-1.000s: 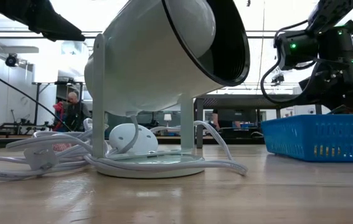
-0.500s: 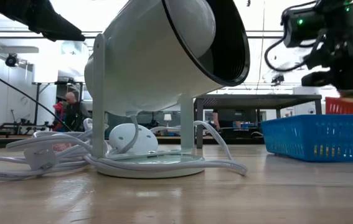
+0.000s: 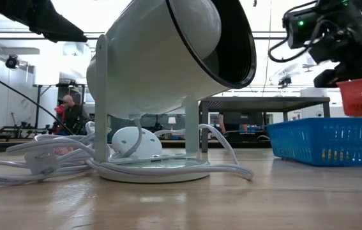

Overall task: Pick & Place Office Desk Supplies
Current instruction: Put the orange bin with the sorted box of crayons on the shelf

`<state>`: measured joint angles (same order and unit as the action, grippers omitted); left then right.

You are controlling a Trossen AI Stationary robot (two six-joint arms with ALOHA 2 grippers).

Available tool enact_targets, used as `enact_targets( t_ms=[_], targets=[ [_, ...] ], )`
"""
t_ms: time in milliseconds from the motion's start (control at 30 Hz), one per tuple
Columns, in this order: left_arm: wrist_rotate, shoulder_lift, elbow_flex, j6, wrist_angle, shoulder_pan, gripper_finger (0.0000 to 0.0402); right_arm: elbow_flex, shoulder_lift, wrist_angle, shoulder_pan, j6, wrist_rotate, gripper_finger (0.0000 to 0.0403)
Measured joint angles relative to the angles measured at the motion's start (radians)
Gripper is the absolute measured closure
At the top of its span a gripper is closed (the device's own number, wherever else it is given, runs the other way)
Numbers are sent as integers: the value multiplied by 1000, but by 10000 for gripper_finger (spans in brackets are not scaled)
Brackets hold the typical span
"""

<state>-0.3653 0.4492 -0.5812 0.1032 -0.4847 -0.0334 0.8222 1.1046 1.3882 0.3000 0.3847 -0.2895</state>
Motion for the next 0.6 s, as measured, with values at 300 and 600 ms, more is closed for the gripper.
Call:
enact_targets(
  t_ms=[300, 600],
  targets=[
    [0, 0, 0, 0, 0, 0, 158, 183, 55, 124, 96, 30, -10, 394],
    [0, 0, 0, 0, 0, 0, 158, 411, 140, 184, 262, 154, 117, 394]
  ],
)
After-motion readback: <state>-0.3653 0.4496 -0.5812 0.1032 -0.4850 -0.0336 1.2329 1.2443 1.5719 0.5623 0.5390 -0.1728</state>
